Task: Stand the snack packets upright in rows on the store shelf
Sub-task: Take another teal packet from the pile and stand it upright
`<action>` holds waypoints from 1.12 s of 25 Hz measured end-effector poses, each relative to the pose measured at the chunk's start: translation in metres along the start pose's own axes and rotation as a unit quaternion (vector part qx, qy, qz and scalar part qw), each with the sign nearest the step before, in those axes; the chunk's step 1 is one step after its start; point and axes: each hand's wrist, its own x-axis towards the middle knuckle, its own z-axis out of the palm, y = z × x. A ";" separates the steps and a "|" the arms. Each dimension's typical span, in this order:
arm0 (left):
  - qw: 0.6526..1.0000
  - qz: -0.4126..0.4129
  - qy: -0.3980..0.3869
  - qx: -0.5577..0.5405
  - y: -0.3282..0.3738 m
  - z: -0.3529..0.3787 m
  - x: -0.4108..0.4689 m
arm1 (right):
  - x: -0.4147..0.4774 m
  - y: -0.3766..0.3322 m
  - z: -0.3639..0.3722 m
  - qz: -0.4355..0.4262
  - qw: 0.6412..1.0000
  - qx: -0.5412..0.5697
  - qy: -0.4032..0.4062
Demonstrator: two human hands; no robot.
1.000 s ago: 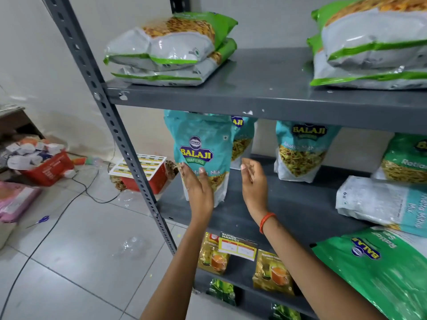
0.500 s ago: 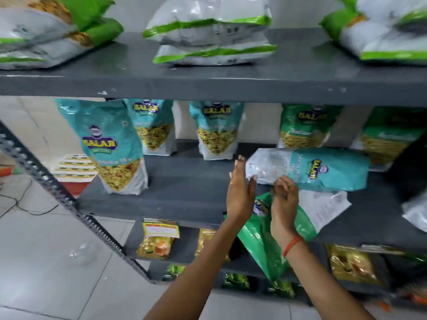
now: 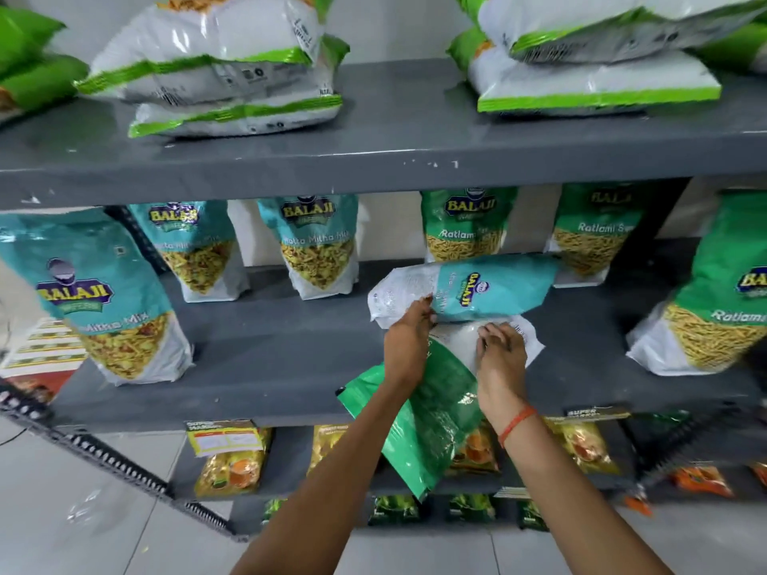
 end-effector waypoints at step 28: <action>0.923 -0.237 0.061 -0.299 0.012 -0.238 -0.022 | -0.084 -0.052 0.069 0.041 0.921 -0.199 -0.332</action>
